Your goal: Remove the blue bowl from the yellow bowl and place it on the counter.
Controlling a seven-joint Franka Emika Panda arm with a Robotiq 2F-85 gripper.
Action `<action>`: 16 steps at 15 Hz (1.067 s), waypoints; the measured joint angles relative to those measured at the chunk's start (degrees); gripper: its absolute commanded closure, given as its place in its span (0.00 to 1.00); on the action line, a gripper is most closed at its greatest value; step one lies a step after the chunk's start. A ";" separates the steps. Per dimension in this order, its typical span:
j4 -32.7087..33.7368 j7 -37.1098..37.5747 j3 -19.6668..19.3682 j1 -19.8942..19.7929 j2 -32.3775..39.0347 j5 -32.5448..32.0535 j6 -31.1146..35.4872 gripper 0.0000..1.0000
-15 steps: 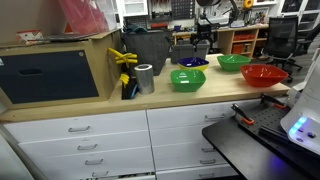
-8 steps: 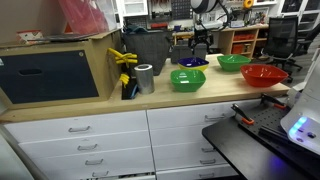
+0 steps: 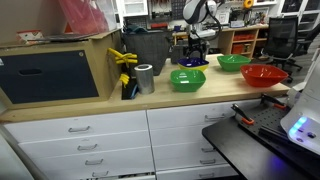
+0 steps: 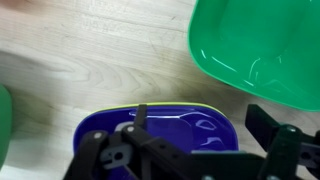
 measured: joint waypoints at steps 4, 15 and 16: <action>3.89 -2.18 -0.02 0.81 4.92 -0.02 -0.07 0.28; 11.13 -3.90 -0.24 2.01 10.71 -0.03 -1.86 1.00; 11.38 -4.02 -0.25 2.10 10.72 -0.03 -2.00 1.00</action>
